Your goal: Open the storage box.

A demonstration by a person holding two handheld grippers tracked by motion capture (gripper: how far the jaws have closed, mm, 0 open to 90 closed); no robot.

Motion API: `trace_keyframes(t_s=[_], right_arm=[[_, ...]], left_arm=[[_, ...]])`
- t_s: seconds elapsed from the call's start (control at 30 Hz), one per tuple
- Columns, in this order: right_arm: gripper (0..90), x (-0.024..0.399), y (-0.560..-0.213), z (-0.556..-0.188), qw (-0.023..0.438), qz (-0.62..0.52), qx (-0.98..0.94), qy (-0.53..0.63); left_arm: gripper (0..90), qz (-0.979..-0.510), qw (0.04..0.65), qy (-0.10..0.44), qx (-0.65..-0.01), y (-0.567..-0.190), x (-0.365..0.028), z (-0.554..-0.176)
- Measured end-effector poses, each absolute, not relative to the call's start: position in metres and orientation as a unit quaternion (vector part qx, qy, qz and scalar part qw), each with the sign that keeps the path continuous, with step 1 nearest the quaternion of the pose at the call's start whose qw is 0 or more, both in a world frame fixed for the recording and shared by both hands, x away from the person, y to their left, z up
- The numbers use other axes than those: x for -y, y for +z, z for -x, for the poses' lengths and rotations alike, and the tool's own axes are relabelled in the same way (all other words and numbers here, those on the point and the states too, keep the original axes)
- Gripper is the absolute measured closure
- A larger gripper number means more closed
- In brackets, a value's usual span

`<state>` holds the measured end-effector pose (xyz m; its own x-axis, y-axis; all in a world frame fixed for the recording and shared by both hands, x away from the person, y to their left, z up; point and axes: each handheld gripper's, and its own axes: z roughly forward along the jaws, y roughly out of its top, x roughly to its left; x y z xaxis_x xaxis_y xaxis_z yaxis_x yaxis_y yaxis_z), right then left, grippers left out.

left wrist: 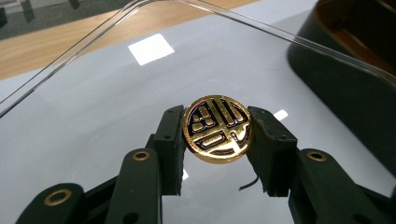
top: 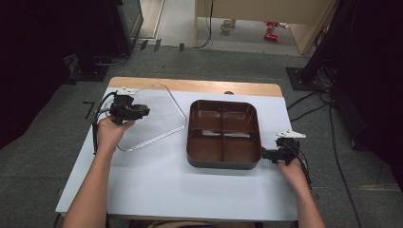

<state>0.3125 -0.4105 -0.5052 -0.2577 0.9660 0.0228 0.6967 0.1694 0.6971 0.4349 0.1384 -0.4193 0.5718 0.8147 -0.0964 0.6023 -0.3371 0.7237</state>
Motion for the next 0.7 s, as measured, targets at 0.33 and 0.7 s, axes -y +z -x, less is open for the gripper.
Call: trace_keyframes(t_s=[0.33, 0.7], right_arm=[[0.0, 0.411, -0.505, -0.313, 0.221, -0.568, -0.732, 0.305], [0.0, 0.41, -0.505, -0.313, 0.221, -0.568, -0.732, 0.305]], left_arm=[[59.1, -0.802, 0.338, 0.141, -0.472, -0.457, -0.145, -0.454], [59.0, -0.795, 0.346, 0.13, -0.481, -0.474, -0.151, -0.456]])
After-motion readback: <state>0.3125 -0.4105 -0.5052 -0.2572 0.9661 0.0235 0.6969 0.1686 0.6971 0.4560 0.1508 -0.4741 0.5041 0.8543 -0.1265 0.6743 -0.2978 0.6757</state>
